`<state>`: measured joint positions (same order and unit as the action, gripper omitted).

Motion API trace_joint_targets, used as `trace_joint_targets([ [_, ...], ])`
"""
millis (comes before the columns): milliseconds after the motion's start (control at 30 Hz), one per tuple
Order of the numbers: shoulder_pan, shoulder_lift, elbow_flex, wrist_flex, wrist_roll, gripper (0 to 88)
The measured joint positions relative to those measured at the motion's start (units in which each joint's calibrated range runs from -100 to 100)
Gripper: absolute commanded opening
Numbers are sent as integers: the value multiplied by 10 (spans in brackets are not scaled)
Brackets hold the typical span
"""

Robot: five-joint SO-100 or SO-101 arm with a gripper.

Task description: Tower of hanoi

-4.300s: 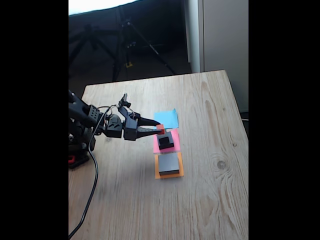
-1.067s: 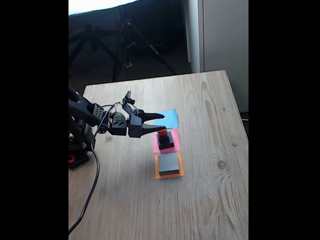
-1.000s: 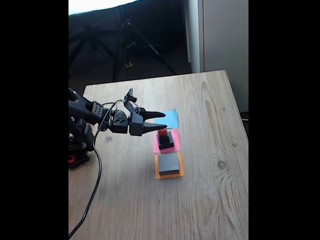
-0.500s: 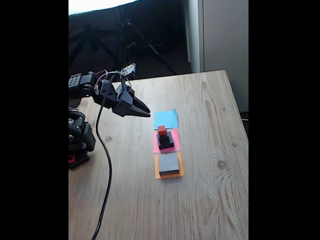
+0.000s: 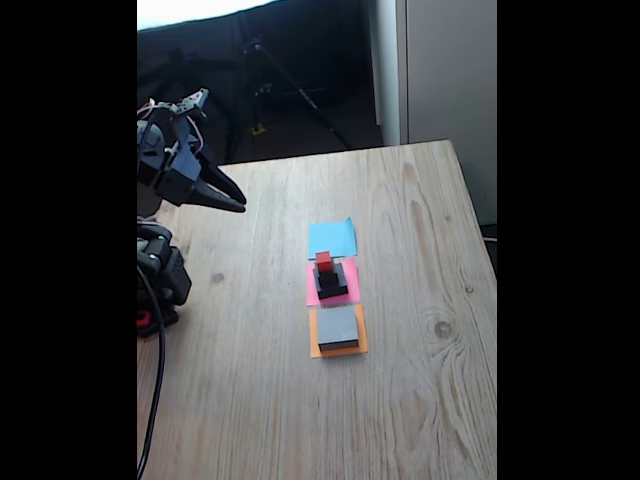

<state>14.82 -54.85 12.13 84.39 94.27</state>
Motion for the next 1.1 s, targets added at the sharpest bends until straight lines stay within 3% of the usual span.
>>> trace_joint_targets([
  [200, 51, -7, 0, -6, 10, 11],
  [333, 73, -7, 32, -42, 26, 109],
  [667, 133, -62, 296, -249, 49, 274],
  [967, 174, -41, 409, -383, 49, 362],
  [1100, 173, 6, 476, -503, 49, 414],
])
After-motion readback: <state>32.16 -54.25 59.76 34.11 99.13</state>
